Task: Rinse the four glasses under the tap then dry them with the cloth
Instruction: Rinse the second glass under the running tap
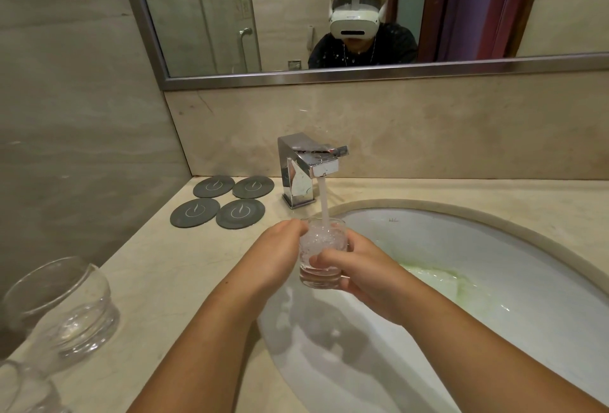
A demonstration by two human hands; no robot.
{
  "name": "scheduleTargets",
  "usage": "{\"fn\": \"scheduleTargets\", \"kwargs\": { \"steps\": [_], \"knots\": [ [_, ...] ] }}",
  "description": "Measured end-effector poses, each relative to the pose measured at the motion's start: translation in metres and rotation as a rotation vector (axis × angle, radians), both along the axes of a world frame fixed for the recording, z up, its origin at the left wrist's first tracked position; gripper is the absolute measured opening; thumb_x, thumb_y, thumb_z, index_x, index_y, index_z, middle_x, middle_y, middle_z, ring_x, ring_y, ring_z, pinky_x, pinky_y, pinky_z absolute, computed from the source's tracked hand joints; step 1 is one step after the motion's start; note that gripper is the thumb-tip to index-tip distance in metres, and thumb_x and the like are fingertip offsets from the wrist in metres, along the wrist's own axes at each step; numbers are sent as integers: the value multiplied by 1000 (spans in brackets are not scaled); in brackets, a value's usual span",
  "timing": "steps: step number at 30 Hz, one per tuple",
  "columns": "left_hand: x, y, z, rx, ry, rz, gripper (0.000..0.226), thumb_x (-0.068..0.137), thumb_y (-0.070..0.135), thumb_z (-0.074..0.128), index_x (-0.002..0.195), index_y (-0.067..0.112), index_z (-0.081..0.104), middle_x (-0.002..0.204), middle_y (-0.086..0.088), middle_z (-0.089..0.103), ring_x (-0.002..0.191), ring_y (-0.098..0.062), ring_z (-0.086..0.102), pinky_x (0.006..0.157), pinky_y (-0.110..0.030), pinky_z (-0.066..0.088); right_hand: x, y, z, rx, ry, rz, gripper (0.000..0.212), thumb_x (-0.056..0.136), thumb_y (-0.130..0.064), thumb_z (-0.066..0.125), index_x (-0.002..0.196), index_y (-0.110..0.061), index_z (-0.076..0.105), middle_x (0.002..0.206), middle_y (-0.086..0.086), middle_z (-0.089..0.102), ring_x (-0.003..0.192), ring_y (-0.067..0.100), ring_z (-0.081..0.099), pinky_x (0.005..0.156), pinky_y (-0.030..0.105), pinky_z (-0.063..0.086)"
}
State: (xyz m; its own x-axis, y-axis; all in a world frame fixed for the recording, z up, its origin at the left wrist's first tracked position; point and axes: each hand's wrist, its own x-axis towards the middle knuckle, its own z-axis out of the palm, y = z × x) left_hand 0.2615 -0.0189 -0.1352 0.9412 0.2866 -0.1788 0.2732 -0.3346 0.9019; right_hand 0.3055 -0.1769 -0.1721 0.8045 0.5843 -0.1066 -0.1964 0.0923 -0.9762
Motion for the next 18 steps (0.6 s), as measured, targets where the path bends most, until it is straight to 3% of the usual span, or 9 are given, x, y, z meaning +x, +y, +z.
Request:
{"fn": "scheduleTargets", "kwargs": {
  "steps": [4,10,13,16,18],
  "knots": [
    [-2,0,-1,-59,20,1,35,89,49,51,105,29,74,116,8,76,116,-12,67,110,-43,48,-1,1,0,83,98,66,64,71,-6,66,135,-9,61,106,9,75,93,26,73,87,39,61],
    [-8,-5,5,-99,68,-78,32,94,47,55,110,28,75,110,10,77,107,-6,67,85,-32,43,7,3,-5,119,178,84,91,62,-22,70,147,-1,47,112,15,69,94,33,70,76,37,58],
    [-12,-8,6,-97,8,-86,21,96,38,59,101,23,73,88,13,74,82,0,67,77,-28,43,6,2,-4,119,182,115,93,64,-22,69,151,-3,43,114,15,70,98,34,71,81,40,60],
    [-13,-9,8,-38,-51,-97,42,78,51,61,104,19,73,94,7,73,80,-4,66,76,-28,45,5,1,-3,175,240,130,93,64,-19,70,151,-2,43,121,20,70,107,34,71,96,45,62],
    [-16,-11,10,-25,-89,-68,38,78,50,65,101,20,71,89,9,75,74,0,68,72,-26,45,3,0,-1,176,259,117,89,63,-20,69,147,-4,47,117,17,70,104,31,72,91,40,62]
  ]
}}
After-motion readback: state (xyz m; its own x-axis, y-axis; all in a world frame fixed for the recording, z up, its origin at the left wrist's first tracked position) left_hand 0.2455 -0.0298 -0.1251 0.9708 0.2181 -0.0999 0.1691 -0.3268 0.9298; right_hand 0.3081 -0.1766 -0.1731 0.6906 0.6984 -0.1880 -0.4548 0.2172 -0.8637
